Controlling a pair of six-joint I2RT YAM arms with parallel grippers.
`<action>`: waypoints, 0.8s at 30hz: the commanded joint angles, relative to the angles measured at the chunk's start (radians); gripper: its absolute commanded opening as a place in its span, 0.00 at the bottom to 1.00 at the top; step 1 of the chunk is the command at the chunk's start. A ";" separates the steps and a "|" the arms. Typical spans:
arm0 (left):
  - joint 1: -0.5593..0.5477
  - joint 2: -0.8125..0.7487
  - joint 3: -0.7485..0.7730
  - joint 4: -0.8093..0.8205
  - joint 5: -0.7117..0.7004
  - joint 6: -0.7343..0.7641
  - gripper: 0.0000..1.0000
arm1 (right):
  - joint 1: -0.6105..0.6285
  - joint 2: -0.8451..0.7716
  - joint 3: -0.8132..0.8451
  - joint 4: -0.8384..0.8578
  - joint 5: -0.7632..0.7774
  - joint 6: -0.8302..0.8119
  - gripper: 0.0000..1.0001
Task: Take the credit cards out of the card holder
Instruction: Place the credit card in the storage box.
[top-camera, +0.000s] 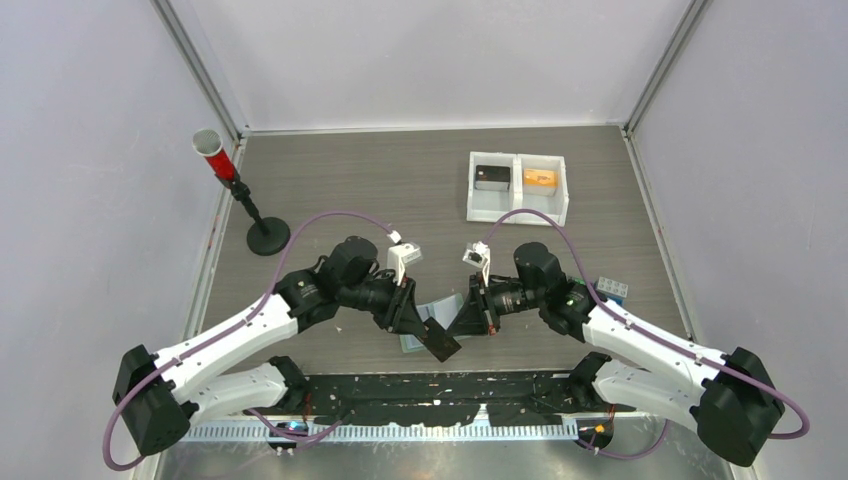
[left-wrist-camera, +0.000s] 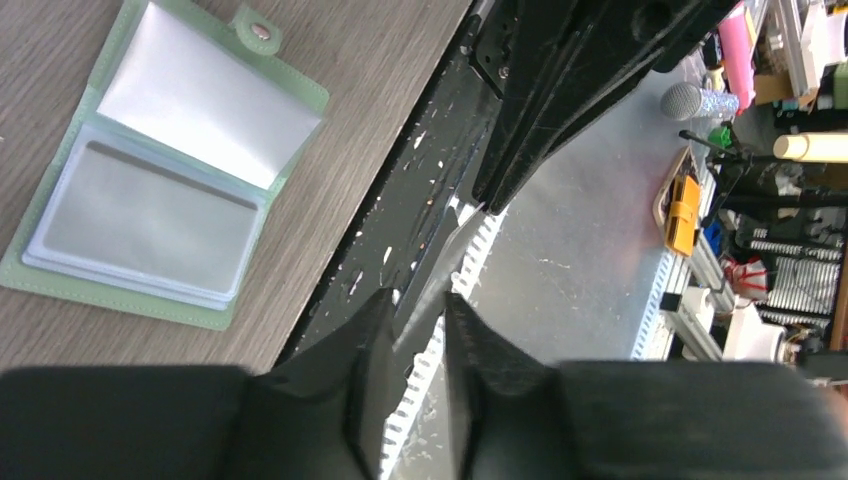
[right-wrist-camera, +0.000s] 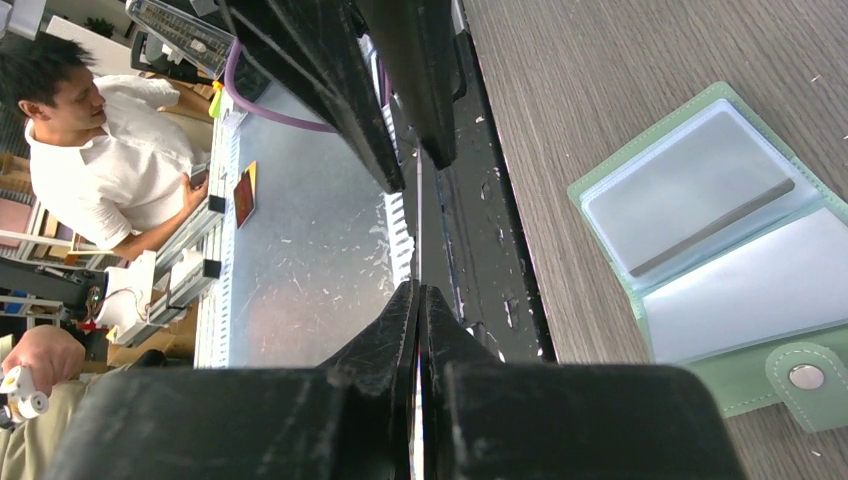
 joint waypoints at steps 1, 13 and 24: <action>-0.003 -0.013 -0.010 0.091 0.065 -0.022 0.18 | 0.004 -0.006 0.032 0.048 -0.015 -0.001 0.05; -0.002 -0.049 -0.021 0.102 -0.146 -0.128 0.00 | 0.000 -0.097 0.052 -0.028 0.357 0.113 0.56; -0.002 -0.207 -0.120 0.267 -0.475 -0.419 0.00 | 0.000 -0.235 -0.054 0.095 0.586 0.279 0.58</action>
